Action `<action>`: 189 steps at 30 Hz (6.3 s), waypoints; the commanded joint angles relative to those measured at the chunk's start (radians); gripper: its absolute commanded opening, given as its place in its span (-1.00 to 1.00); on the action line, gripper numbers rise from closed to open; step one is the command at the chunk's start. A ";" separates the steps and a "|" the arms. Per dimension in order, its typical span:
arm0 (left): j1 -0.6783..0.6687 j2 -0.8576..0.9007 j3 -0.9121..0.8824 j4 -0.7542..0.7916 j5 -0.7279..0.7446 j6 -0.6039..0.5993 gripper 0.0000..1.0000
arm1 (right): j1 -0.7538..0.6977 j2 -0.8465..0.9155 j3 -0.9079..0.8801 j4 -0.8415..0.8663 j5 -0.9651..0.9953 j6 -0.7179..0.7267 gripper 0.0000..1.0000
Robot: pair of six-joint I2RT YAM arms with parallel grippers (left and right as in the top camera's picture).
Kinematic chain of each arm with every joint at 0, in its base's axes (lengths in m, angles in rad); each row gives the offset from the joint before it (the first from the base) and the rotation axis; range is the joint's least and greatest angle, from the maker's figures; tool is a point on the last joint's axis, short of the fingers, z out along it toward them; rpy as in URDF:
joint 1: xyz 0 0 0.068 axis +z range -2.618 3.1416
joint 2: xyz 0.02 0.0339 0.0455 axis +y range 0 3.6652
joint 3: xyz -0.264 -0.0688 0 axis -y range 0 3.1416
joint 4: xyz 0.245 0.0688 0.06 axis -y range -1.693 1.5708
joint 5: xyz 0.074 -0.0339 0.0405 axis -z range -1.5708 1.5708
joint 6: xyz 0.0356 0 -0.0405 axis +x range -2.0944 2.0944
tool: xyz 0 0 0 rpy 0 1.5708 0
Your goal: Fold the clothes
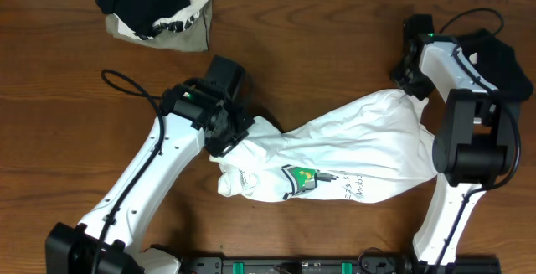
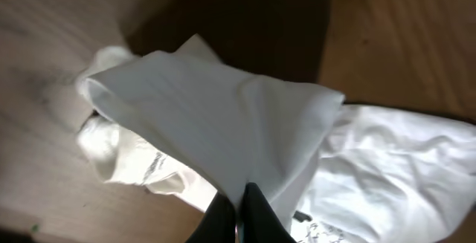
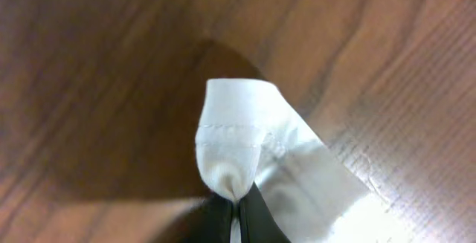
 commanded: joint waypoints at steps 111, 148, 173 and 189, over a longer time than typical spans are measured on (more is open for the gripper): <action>-0.166 0.298 -0.154 0.363 0.397 -0.073 -0.24 | 0.033 -0.816 0.229 -0.562 -0.097 -0.176 -0.97; -0.123 0.113 -0.153 0.223 0.227 0.024 0.37 | 0.033 -0.816 0.229 -0.555 -0.095 -0.172 -0.97; -0.120 0.255 -0.153 0.291 0.243 0.014 -0.74 | 0.032 -0.816 0.229 -0.560 -0.094 -0.183 -0.97; -0.112 -0.088 -0.128 0.220 0.136 0.074 -0.88 | 0.032 -0.816 0.229 -0.538 -0.086 -0.183 -0.97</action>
